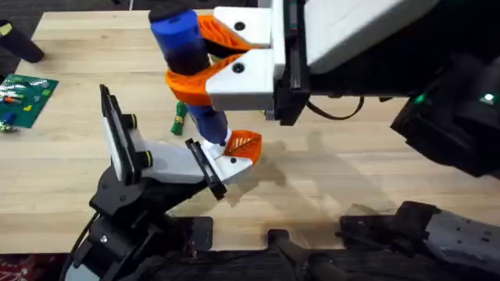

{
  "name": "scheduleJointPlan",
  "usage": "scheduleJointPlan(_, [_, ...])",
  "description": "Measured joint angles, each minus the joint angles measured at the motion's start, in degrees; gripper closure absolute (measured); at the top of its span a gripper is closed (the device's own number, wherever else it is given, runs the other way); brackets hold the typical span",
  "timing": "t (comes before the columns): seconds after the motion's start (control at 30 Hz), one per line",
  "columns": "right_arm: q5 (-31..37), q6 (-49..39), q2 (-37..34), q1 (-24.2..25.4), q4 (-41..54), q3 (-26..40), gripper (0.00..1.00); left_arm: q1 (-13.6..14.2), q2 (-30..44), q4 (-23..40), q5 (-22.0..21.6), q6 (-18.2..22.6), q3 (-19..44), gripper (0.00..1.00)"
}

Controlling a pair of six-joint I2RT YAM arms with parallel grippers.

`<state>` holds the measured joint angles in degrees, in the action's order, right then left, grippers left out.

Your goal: Pick up the gripper from the table and insert it into the empty holder that is missing its gripper. Then pick up a screw, insert it into the mounting hole, and use the screwdriver to tighten it. Finally, clean up the table by picking up the vegetable and placing it into the bucket.

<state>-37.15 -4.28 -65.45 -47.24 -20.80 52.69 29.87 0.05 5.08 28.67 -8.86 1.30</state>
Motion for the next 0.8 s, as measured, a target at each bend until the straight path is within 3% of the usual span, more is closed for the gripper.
scheduleJointPlan(0.8, [-0.03,1.37,-0.31,0.22,-4.09,0.02,0.936,0.00,0.00,0.00,0.00,0.00,0.00,0.989])
